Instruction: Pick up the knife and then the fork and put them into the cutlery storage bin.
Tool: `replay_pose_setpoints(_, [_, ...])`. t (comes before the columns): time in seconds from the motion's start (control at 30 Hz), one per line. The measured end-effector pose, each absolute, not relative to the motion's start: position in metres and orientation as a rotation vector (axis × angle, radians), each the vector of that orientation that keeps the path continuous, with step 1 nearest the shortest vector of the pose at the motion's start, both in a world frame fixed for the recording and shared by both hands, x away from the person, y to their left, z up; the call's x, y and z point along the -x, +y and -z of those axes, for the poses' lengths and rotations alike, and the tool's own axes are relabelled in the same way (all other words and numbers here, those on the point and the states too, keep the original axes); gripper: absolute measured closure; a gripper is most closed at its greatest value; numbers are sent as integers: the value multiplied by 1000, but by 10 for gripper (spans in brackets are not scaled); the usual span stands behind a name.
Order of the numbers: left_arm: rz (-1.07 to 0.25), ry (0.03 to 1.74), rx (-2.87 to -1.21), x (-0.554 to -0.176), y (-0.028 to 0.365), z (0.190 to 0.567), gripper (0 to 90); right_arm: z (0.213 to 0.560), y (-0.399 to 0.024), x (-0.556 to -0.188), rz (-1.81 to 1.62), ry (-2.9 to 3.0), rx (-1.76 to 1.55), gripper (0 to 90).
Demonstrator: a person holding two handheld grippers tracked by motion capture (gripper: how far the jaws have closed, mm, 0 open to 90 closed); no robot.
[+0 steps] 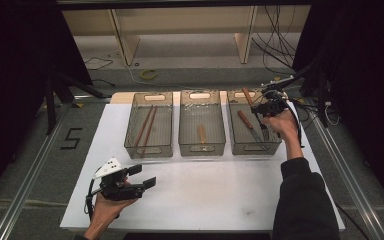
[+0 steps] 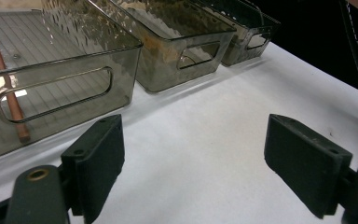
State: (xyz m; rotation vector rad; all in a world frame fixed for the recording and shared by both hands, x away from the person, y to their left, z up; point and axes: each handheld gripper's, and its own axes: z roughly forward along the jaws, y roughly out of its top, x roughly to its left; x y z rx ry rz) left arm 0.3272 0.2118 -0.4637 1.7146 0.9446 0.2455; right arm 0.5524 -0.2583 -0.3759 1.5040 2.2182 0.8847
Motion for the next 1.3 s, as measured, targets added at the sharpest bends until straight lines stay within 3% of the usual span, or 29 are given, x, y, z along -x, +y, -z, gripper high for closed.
replay_pose_setpoints(0.17, [-246,945,-1714,-327,212,464,195,384,-259,-551,-875,2225,-1508,783])
replay_pose_setpoints(0.2, [-247,945,-1715,-327,212,464,195,385,-260,-550,-870,2223,-1509,900])
replay_pose_setpoints(0.33, [-249,946,-1715,-327,212,464,194,388,-262,-549,-881,2211,-1525,900])
replay_pose_setpoints(0.37, [-249,947,-1714,-327,212,464,194,388,-262,-549,-862,2215,-1552,856])
replay_pose_setpoints(0.43, [-246,948,-1712,-327,212,464,194,386,-259,-548,-862,2280,-1536,604])
replay_pose_setpoints(0.57, [-247,950,-1718,-327,211,464,194,382,-264,-544,-889,2259,-1547,461])
replay_pose_setpoints(0.97, [-246,949,-1722,-328,211,464,194,364,-258,-523,-987,2267,-1451,300])
replay_pose_setpoints(1.3, [-244,952,-1715,-328,211,464,194,357,-241,-491,-1086,2273,-1342,242])
